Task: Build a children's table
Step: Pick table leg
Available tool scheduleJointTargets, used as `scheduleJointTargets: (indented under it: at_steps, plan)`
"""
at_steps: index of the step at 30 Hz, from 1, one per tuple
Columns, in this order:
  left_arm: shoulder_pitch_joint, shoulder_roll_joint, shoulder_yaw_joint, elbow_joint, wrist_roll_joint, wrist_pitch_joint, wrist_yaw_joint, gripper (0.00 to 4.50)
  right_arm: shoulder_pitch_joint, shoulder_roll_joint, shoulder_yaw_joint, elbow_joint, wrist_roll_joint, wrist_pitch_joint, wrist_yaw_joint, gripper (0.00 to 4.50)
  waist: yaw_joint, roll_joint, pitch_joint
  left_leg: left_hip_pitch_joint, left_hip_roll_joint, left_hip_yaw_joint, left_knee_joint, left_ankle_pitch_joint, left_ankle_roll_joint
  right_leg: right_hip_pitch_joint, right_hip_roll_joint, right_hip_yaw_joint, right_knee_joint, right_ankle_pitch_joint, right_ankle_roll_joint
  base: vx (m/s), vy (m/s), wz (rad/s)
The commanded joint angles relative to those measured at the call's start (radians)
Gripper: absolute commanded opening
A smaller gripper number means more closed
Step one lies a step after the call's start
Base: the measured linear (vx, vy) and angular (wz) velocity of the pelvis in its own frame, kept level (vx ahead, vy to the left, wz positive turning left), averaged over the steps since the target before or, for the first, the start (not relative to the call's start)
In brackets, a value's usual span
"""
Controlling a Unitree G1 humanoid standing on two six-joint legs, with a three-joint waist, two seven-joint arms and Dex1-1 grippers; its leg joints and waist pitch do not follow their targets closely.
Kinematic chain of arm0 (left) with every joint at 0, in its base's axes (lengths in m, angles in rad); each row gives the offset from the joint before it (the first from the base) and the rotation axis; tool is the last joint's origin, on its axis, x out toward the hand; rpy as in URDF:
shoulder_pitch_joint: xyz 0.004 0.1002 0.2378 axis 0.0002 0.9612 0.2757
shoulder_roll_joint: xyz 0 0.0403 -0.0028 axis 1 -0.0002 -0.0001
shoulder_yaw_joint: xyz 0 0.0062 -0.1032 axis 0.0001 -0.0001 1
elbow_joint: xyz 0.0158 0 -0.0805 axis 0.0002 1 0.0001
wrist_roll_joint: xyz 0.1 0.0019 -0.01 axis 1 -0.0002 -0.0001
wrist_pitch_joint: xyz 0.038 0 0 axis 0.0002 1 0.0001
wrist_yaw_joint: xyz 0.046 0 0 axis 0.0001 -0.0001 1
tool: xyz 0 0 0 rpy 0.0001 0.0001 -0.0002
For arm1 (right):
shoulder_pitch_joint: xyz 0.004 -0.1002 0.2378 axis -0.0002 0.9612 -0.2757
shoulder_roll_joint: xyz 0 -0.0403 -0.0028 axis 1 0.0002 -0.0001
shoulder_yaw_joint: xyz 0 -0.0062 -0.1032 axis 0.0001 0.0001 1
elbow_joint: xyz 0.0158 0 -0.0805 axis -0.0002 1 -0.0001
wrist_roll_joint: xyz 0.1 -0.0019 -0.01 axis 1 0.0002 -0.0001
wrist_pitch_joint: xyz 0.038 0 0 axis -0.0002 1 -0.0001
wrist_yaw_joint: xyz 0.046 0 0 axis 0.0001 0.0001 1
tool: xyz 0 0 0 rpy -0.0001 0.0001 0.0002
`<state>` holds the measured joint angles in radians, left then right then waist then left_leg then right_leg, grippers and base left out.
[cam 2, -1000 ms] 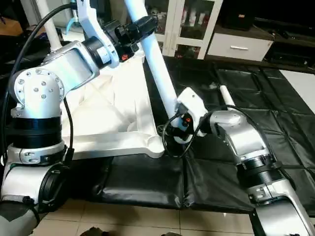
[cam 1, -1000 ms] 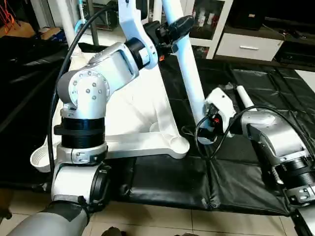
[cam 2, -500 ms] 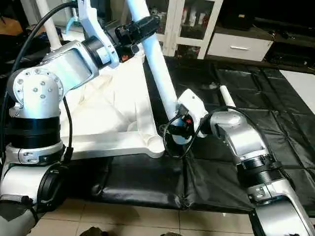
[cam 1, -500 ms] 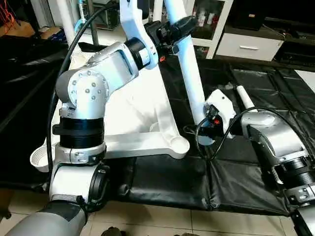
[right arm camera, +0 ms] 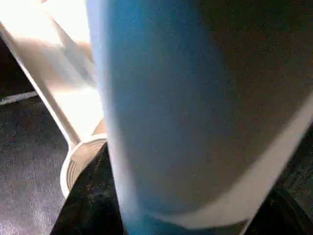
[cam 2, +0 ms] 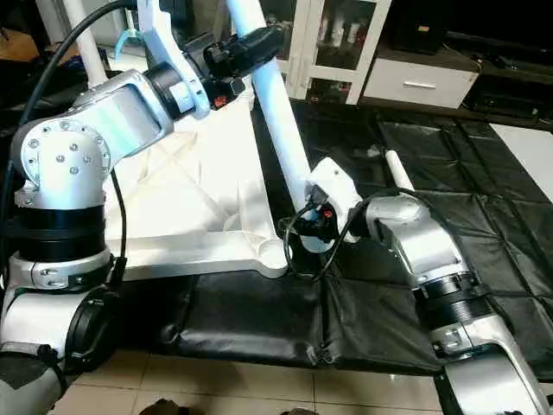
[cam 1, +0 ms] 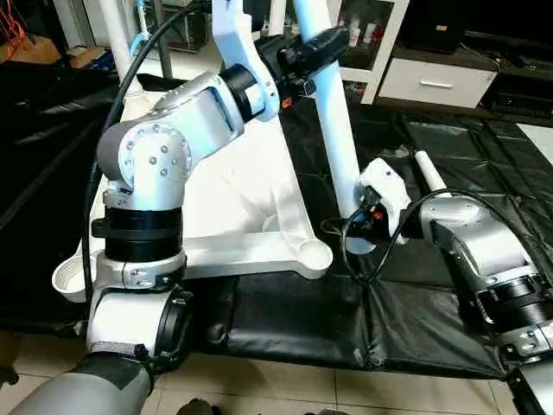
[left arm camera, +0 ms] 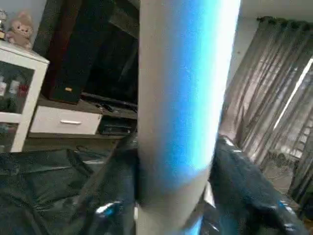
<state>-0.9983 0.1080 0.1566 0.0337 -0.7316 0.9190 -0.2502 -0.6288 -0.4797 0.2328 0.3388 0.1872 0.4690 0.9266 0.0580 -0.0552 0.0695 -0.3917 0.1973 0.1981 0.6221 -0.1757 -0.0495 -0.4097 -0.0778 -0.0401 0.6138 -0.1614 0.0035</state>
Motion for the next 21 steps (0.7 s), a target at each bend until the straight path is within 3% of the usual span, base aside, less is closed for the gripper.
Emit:
scheduleJointTargets:
  at_steps: [1, 2, 4, 6, 10, 11, 12, 13, 14, 15, 16, 19, 21]
  plan:
    - [-0.012, 0.002, -0.013, -0.023, -0.009, 0.025, -0.001, 2.58, -0.024, -0.003, -0.045, 0.005, 0.011, -0.004, -0.013, 1.93, -0.002, -0.007, -0.084, 0.025, 0.026, -0.011, -0.064, -0.142, 0.015, 0.049, -0.045, 0.028, -0.059, -0.182, -0.227, 0.0, 0.0, 0.0]
    - [-0.009, 0.006, -0.013, -0.024, -0.007, 0.03, 0.001, 2.65, -0.026, 0.006, -0.066, 0.003, 0.026, 0.0, -0.025, 1.93, -0.002, -0.011, -0.083, 0.025, 0.026, -0.01, -0.064, -0.142, 0.015, 0.048, -0.045, 0.028, -0.061, -0.184, -0.226, 0.0, 0.0, 0.0]
    - [-0.001, 0.013, -0.009, -0.029, -0.007, 0.038, 0.004, 2.67, -0.031, 0.038, -0.157, -0.001, 0.095, 0.025, -0.072, 1.93, -0.001, -0.007, -0.084, 0.027, 0.027, -0.01, -0.064, -0.141, 0.014, 0.047, -0.046, 0.029, -0.059, -0.184, -0.226, 0.0, 0.0, 0.0]
    - [-0.001, 0.013, -0.009, -0.029, -0.007, 0.038, 0.004, 2.83, -0.031, 0.038, -0.157, -0.001, 0.095, 0.025, -0.072, 1.93, -0.002, -0.009, -0.084, 0.026, 0.027, -0.011, -0.065, -0.138, 0.013, 0.048, -0.045, 0.028, -0.058, -0.179, -0.227, 0.0, 0.0, 0.0]
    - [0.011, 0.009, 0.004, -0.045, -0.002, 0.004, 0.008, 3.16, -0.036, 0.082, -0.349, 0.003, 0.277, 0.071, -0.101, 1.91, 0.0, -0.009, -0.085, 0.029, 0.025, -0.009, -0.065, -0.144, 0.016, 0.048, -0.043, 0.028, -0.059, -0.17, -0.224, 0.0, 0.0, 0.0]
    - [0.016, 0.013, 0.007, -0.053, -0.009, -0.009, -0.011, 3.18, -0.027, 0.075, -0.371, -0.007, 0.325, 0.1, -0.057, 1.91, 0.002, -0.008, -0.086, 0.029, 0.027, -0.01, -0.066, -0.137, 0.017, 0.049, -0.043, 0.027, -0.058, -0.16, -0.225, 0.0, 0.0, 0.0]
    - [0.017, 0.014, 0.009, -0.055, -0.011, -0.012, -0.016, 3.18, -0.024, 0.072, -0.375, -0.01, 0.337, 0.109, -0.044, 1.91, 0.002, -0.005, -0.086, 0.028, 0.025, -0.01, -0.066, -0.135, 0.018, 0.05, -0.042, 0.027, -0.058, -0.155, -0.226, 0.0, 0.0, 0.0]
    - [0.02, 0.017, 0.011, -0.059, -0.015, -0.018, -0.026, 3.18, -0.019, 0.067, -0.385, -0.016, 0.365, 0.128, -0.013, 1.91, 0.002, -0.007, -0.087, 0.027, 0.025, -0.01, -0.065, -0.135, 0.024, 0.053, -0.042, 0.026, -0.058, -0.145, -0.23, 0.0, 0.0, 0.0]
    - [0.028, 0.028, 0.018, -0.066, -0.02, -0.023, -0.04, 3.18, -0.006, 0.053, -0.397, -0.032, 0.41, 0.167, 0.041, 1.91, 0.002, 0.0, -0.086, 0.026, 0.026, -0.011, -0.066, -0.128, 0.023, 0.052, -0.043, 0.026, -0.055, -0.139, -0.233, 0.0, 0.0, 0.0]
    - [0.028, 0.028, 0.018, -0.066, -0.02, -0.023, -0.04, 3.18, -0.006, 0.053, -0.397, -0.032, 0.41, 0.167, 0.041, 1.91, 0.0, -0.003, -0.086, 0.026, 0.024, -0.01, -0.066, -0.133, 0.026, 0.052, -0.041, 0.026, -0.06, -0.143, -0.233, 0.0, 0.0, 0.0]
    - [0.047, 0.05, 0.028, -0.07, -0.015, -0.036, -0.056, 3.18, 0.005, 0.03, -0.417, -0.041, 0.457, 0.213, 0.093, 1.91, 0.0, -0.006, -0.086, 0.025, 0.024, -0.011, -0.066, -0.137, 0.032, 0.056, -0.042, 0.025, -0.06, -0.147, -0.236, 0.0, 0.0, 0.0]
    - [0.094, 0.107, 0.023, -0.073, 0.034, -0.08, -0.093, 3.18, 0.017, -0.003, -0.45, -0.051, 0.506, 0.264, 0.149, 1.91, 0.0, -0.007, -0.086, 0.025, 0.026, -0.011, -0.066, -0.128, 0.028, 0.053, -0.043, 0.026, -0.06, -0.162, -0.226, 0.0, 0.0, 0.0]
    - [0.145, 0.166, -0.002, -0.066, 0.091, -0.119, -0.127, 3.18, 0.022, -0.018, -0.476, -0.062, 0.544, 0.302, 0.17, 1.91, -0.002, -0.006, -0.084, 0.029, 0.028, -0.013, -0.068, -0.151, 0.015, 0.05, -0.044, 0.025, -0.064, -0.219, -0.209, 0.0, 0.0, 0.0]
